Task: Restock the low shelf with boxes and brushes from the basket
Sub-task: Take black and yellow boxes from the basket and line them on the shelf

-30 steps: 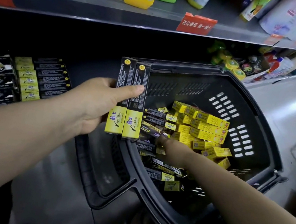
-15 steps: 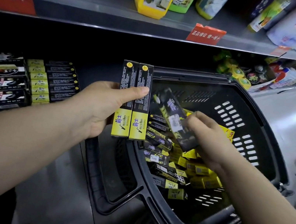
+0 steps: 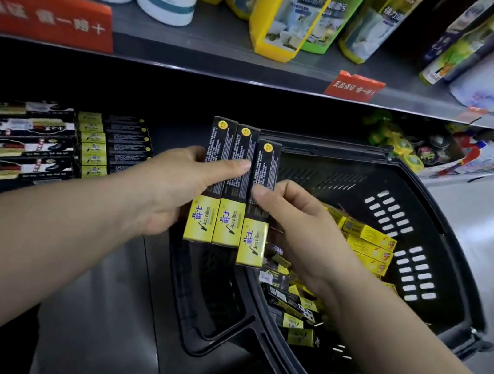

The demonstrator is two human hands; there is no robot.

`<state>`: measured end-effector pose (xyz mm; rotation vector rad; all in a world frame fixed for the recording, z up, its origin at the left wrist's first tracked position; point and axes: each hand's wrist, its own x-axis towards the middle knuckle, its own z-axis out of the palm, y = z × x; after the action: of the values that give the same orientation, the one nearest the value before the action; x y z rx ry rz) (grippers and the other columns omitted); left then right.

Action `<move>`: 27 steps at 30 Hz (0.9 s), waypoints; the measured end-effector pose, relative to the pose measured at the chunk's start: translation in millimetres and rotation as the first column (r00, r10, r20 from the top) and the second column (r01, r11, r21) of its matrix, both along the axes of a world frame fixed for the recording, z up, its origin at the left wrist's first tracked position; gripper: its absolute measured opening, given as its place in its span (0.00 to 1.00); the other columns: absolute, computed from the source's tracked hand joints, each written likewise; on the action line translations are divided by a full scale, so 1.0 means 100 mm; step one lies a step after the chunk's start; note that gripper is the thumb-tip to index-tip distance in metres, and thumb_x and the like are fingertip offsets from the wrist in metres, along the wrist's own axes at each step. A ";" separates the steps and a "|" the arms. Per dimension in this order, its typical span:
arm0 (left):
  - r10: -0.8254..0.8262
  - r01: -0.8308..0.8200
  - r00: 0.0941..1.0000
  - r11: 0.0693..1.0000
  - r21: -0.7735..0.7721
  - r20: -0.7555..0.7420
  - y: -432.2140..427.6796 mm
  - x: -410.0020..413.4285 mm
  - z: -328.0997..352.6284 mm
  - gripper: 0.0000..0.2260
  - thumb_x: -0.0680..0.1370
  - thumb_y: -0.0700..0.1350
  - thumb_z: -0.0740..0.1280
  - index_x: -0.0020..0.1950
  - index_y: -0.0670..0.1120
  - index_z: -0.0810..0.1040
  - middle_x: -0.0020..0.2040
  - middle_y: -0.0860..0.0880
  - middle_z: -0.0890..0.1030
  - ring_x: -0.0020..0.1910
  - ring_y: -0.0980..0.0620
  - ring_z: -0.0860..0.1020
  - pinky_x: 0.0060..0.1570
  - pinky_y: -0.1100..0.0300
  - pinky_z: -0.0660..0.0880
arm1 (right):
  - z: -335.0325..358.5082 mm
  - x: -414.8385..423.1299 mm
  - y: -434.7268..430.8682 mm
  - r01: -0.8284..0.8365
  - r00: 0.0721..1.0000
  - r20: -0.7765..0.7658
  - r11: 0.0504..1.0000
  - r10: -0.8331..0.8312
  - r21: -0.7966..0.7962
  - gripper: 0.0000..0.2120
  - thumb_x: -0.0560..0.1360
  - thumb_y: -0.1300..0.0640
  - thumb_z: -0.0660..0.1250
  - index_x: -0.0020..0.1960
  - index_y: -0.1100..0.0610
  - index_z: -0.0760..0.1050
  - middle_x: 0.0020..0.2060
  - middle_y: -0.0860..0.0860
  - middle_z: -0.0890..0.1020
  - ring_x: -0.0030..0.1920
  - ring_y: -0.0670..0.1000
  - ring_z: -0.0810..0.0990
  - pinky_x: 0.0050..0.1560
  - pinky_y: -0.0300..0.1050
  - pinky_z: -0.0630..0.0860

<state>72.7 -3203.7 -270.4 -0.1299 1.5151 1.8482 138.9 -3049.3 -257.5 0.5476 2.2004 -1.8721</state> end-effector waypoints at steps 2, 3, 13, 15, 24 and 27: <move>0.031 -0.031 0.999 0.999 -0.028 0.006 -0.15 -0.03 0.00 0.19 0.69 0.50 0.73 0.57 0.47 0.77 0.49 0.45 0.84 0.46 0.43 0.83 0.47 0.45 0.80 | -0.01 -0.14 -0.10 -0.030 0.999 0.036 1.000 0.030 0.001 0.17 0.68 0.51 0.74 0.51 0.54 0.71 0.48 0.56 0.81 0.45 0.53 0.82 0.45 0.49 0.80; 0.054 -0.053 0.999 0.998 -0.045 0.008 -0.24 -0.05 -0.01 0.20 0.69 0.50 0.73 0.58 0.47 0.77 0.50 0.44 0.84 0.48 0.43 0.83 0.50 0.44 0.79 | 0.00 -0.22 -0.17 -0.043 0.997 0.060 0.999 0.043 -0.007 0.23 0.69 0.53 0.74 0.59 0.53 0.68 0.51 0.54 0.82 0.47 0.51 0.83 0.46 0.49 0.80; 0.311 -0.297 0.949 0.940 -0.168 0.060 -1.36 -0.33 -0.61 0.41 0.64 0.57 0.76 0.73 0.48 0.64 0.69 0.44 0.72 0.66 0.40 0.71 0.64 0.40 0.68 | -0.18 -1.24 -1.04 -0.160 0.977 0.141 0.987 0.161 -0.014 0.16 0.72 0.60 0.70 0.53 0.51 0.65 0.43 0.55 0.80 0.32 0.51 0.82 0.32 0.46 0.80; 0.406 -0.387 0.914 0.887 -0.252 0.024 -1.63 -0.39 -0.75 0.34 0.68 0.56 0.74 0.70 0.48 0.67 0.67 0.44 0.73 0.65 0.41 0.71 0.64 0.41 0.68 | -0.37 -1.50 -1.15 -0.081 0.985 0.152 0.996 0.077 0.021 0.20 0.72 0.59 0.72 0.57 0.53 0.63 0.49 0.57 0.80 0.36 0.52 0.83 0.33 0.45 0.81; 0.503 -0.482 0.864 0.819 -0.313 -0.016 -2.16 -0.57 -0.99 0.27 0.69 0.54 0.74 0.64 0.47 0.71 0.59 0.45 0.78 0.60 0.44 0.75 0.62 0.43 0.70 | -1.26 -2.09 -1.25 -0.383 0.881 0.429 0.833 0.199 0.399 0.15 0.70 0.53 0.74 0.52 0.59 0.75 0.46 0.54 0.77 0.41 0.49 0.77 0.43 0.40 0.78; 0.451 -0.432 0.892 0.835 -0.341 -0.028 -2.22 -0.59 -1.04 0.26 0.69 0.55 0.74 0.63 0.48 0.72 0.57 0.47 0.79 0.57 0.45 0.77 0.61 0.44 0.72 | -1.31 -2.16 -1.24 -0.460 0.826 0.492 0.833 0.275 0.306 0.13 0.67 0.56 0.77 0.47 0.57 0.76 0.47 0.51 0.80 0.48 0.47 0.79 0.48 0.39 0.79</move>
<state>14.1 -3425.7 -374.5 -0.7472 1.8709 1.8818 -76.7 -3173.3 -388.6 0.4828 2.1885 -0.9699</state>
